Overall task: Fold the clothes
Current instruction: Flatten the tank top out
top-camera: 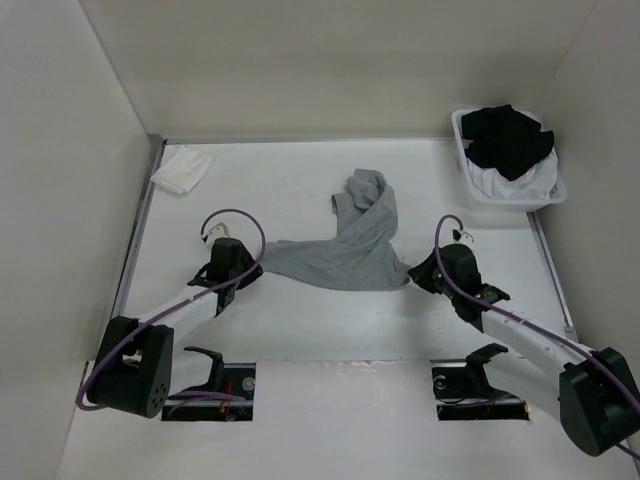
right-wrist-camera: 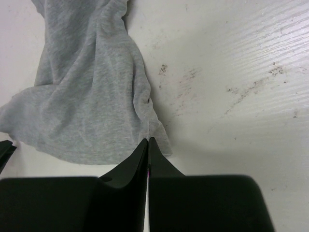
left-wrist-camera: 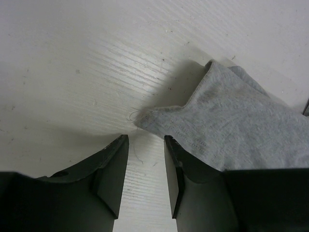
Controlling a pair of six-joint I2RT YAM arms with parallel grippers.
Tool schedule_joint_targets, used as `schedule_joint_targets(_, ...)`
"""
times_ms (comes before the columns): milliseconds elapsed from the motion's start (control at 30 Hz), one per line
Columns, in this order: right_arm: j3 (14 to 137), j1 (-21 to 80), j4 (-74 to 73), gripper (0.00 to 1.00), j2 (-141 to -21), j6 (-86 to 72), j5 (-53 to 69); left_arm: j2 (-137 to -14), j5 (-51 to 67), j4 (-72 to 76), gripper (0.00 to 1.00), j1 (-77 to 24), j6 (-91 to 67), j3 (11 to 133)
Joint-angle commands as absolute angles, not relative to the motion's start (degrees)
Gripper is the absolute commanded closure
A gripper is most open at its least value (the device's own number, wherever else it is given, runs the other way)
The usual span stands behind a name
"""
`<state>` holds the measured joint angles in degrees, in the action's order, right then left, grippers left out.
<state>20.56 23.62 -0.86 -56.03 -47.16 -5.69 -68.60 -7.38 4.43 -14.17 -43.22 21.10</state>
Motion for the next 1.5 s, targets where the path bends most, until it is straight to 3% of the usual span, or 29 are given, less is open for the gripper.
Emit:
schedule_joint_targets(0,20.3,23.07,0.7,0.98,-55.99,-45.53,-4.75,-70.31,-7.91,-0.7,0.65,-15.07,-41.14,22.67)
schedule_joint_targets(133,20.04,23.07,0.7,0.98,-54.76,-45.53,-4.4,-71.63,-11.94,-1.32,0.67,-15.07,-40.69,23.64)
schedule_joint_targets(200,19.78,23.07,0.79,0.98,-54.32,-45.62,-4.31,-73.38,-12.39,-0.79,0.73,-15.07,-40.26,24.25)
schedule_joint_targets(500,19.42,23.33,1.49,0.98,-53.0,-45.62,-3.52,-75.32,-13.1,-0.44,0.74,-15.77,-39.46,25.84)
schedule_joint_targets(800,19.25,23.33,1.67,0.98,-51.07,-45.62,-2.73,-76.9,-13.27,-0.35,0.91,-16.04,-38.41,27.16)
schedule_joint_targets(1000,20.39,23.77,1.23,0.98,-49.57,-45.27,-2.37,-77.43,-13.45,-0.35,0.98,-16.13,-38.23,27.86)
schedule_joint_targets(1467,19.34,22.9,-4.73,1.0,-41.41,-45.79,-3.34,-61.72,-13.44,-7.89,1.0,-24.64,-48.94,22.86)
